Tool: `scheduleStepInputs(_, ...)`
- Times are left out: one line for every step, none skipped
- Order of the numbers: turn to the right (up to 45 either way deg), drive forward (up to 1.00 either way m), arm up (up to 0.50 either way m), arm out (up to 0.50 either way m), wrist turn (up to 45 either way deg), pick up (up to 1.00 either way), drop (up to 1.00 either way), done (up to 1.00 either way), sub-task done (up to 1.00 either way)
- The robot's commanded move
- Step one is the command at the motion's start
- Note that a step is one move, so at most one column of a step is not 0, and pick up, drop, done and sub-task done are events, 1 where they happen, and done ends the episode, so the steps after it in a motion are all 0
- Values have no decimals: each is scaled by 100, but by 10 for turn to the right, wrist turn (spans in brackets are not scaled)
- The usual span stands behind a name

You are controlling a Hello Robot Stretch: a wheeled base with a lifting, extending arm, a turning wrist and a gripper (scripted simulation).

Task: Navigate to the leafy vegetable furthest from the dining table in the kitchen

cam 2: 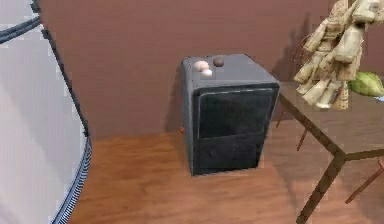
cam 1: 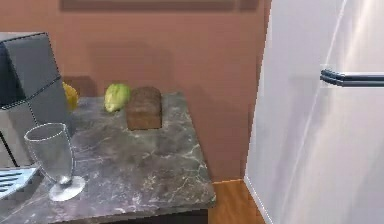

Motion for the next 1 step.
scheduleStepInputs(-180, 0, 0, 0, 0, 0, 0, 0, 0)
